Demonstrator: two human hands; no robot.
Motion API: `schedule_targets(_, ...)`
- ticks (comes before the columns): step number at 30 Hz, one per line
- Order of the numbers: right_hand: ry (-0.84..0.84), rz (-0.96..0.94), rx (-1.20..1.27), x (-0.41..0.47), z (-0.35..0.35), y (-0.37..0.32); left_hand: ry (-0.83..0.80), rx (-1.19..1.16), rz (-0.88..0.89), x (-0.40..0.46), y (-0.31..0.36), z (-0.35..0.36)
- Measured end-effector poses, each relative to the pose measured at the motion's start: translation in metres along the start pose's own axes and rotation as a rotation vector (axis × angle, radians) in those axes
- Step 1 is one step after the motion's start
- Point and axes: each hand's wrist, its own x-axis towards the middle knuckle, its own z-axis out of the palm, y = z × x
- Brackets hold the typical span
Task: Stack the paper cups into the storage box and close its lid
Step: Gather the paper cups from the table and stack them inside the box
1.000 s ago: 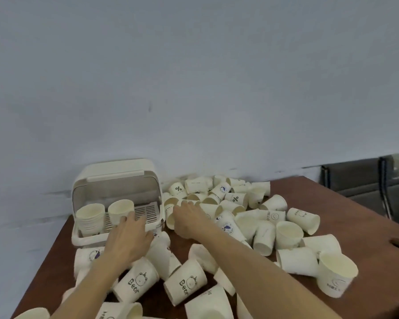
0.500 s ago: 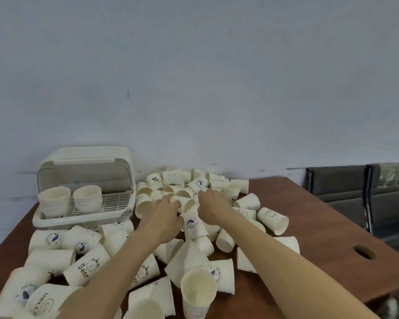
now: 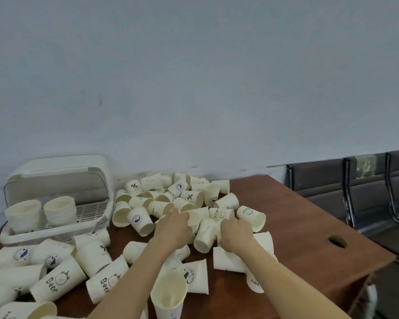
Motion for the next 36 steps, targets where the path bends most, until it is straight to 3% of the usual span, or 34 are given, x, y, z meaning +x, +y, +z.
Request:
schedule_targets(16, 0.168, 0.068, -0.071, 0.023, -0.007, 0.001, 0.058, 0.335, 0.068, 0.038, 0.01, 0.032)
schedule_targets(23, 0.175, 0.039, -0.08, 0.025, -0.019, -0.006, 0.094, 0.373, 0.049, 0.042, 0.005, 0.037)
schedule_targets(36, 0.276, -0.049, -0.044, 0.033, -0.048, -0.038, 0.371, 0.375, 0.11, 0.038, -0.013, -0.045)
